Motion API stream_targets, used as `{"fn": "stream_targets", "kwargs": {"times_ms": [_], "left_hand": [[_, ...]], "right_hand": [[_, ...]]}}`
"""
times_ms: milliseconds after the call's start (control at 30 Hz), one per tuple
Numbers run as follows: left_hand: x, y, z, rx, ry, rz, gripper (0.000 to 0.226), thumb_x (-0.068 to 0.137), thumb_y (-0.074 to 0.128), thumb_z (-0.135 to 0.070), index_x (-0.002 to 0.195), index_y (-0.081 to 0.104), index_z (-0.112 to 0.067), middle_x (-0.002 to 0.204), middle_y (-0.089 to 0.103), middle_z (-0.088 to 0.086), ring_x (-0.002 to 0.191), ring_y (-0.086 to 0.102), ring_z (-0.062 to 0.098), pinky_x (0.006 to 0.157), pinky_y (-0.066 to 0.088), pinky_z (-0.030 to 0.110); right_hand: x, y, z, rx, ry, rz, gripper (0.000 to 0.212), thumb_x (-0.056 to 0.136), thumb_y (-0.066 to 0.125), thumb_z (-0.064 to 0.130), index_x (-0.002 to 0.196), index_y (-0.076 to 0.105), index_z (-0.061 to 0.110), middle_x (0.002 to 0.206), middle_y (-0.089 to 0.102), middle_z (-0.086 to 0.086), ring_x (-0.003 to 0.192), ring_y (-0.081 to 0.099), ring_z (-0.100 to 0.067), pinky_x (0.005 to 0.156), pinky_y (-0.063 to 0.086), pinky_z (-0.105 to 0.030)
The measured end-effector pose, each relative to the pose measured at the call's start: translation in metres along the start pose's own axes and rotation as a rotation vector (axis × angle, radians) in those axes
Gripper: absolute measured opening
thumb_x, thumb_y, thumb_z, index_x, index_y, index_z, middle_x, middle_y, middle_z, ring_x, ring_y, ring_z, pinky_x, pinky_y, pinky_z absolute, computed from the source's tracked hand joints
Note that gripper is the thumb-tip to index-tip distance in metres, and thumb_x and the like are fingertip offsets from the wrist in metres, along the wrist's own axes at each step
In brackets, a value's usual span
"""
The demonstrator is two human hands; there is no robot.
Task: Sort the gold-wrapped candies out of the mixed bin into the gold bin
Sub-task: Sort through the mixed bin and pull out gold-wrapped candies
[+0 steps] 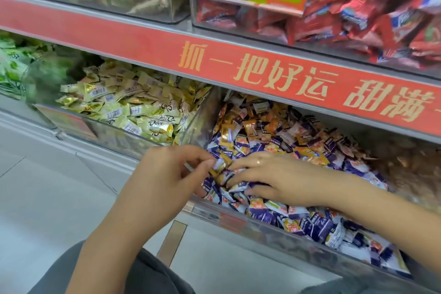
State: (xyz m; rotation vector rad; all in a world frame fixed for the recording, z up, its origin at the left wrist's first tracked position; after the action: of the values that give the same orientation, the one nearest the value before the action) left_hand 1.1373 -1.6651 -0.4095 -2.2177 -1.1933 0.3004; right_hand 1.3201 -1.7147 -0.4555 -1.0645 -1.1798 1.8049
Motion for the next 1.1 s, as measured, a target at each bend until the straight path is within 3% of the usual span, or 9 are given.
{"fn": "stream_targets", "kwargs": {"times_ms": [133,200,300,367,433,500,633,900,1100], "left_hand": [[-0.002,0.0,0.0,-0.002,0.008,0.018,0.012,0.088,0.062,-0.025,0.084,0.072,-0.027,0.071,0.066,-0.014,0.054,0.066,0.001,0.053,0.049,0.019],[-0.001,-0.003,0.0,-0.033,-0.012,0.051,0.01,0.087,0.063,-0.024,0.084,0.073,-0.024,0.072,0.069,-0.011,0.056,0.067,0.003,0.054,0.05,0.02],[0.0,-0.012,0.003,-0.195,-0.083,0.138,0.018,0.076,0.065,-0.035,0.08,0.075,-0.02,0.076,0.073,-0.002,0.063,0.071,0.01,0.06,0.054,0.019],[0.0,-0.015,0.003,-0.223,-0.096,0.162,0.026,0.068,0.064,-0.04,0.078,0.076,-0.019,0.076,0.073,0.0,0.064,0.071,0.011,0.064,0.056,0.022],[-0.001,-0.014,0.002,-0.21,-0.099,0.161,0.023,0.07,0.065,-0.037,0.077,0.076,-0.019,0.075,0.073,0.0,0.064,0.071,0.011,0.061,0.055,0.019],[0.0,-0.013,0.002,-0.21,-0.111,0.149,0.021,0.072,0.065,-0.035,0.079,0.076,-0.018,0.075,0.073,0.0,0.063,0.071,0.01,0.06,0.055,0.019],[0.002,-0.012,0.005,-0.209,-0.129,0.138,0.014,0.078,0.067,-0.029,0.081,0.075,-0.018,0.074,0.073,-0.001,0.061,0.071,0.012,0.065,0.057,0.028],[0.002,-0.012,0.004,-0.17,-0.135,0.151,0.009,0.084,0.066,-0.022,0.08,0.074,-0.019,0.074,0.073,-0.002,0.063,0.071,0.012,0.073,0.058,0.045],[0.002,-0.013,0.005,-0.185,-0.126,0.154,0.01,0.084,0.066,-0.021,0.085,0.074,-0.016,0.075,0.073,-0.002,0.064,0.071,0.012,0.074,0.058,0.045]], "right_hand": [[-0.023,-0.013,0.005,0.106,0.029,0.19,0.038,0.097,0.045,0.043,0.135,0.045,0.048,0.153,0.021,0.027,0.141,0.011,0.009,0.117,0.0,-0.022],[-0.02,-0.029,0.009,0.303,0.094,0.251,0.032,0.092,0.053,0.045,0.124,0.055,0.048,0.142,0.041,0.028,0.132,0.033,0.01,0.114,0.021,-0.022],[0.008,-0.055,-0.001,0.506,0.192,-0.141,0.027,0.084,0.065,0.046,0.102,0.069,0.026,0.102,0.068,0.012,0.096,0.063,-0.007,0.082,0.049,-0.023],[0.032,-0.06,-0.014,0.346,0.298,-0.333,0.052,0.078,0.073,0.045,0.122,0.056,0.022,0.121,0.059,0.006,0.111,0.056,-0.013,0.085,0.042,-0.023],[0.057,-0.047,-0.022,0.302,0.377,-0.255,0.103,0.069,0.079,0.049,0.149,0.021,0.019,0.152,0.03,-0.001,0.136,0.034,-0.019,0.102,0.033,-0.026],[0.074,-0.033,-0.028,0.311,0.449,-0.199,0.123,0.063,0.081,0.053,0.152,0.004,0.016,0.158,0.015,-0.004,0.143,0.016,-0.025,0.11,0.026,-0.035],[0.083,-0.025,-0.036,0.244,0.416,-0.392,0.086,0.065,0.08,0.053,0.131,0.038,0.015,0.134,0.044,-0.005,0.121,0.042,-0.025,0.086,0.04,-0.033],[0.074,-0.019,-0.03,0.051,0.3,-0.373,0.042,0.09,0.05,0.055,0.122,0.055,0.028,0.113,0.057,0.001,0.09,0.055,-0.018,0.064,0.041,-0.031],[0.067,-0.029,-0.03,0.741,0.373,-0.417,0.019,0.097,0.047,0.04,0.101,0.058,0.026,0.098,0.058,0.011,0.081,0.056,-0.008,0.061,0.042,-0.022]]}}
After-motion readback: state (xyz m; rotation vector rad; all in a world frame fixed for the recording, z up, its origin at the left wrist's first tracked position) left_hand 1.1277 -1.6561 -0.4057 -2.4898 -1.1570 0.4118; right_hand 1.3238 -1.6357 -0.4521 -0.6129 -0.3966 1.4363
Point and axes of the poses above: each hand's wrist, its own x-axis towards the middle knuckle, its own y-axis out of the palm, z = x × y, the point moved 4 cm from there along x, towards the middle knuckle
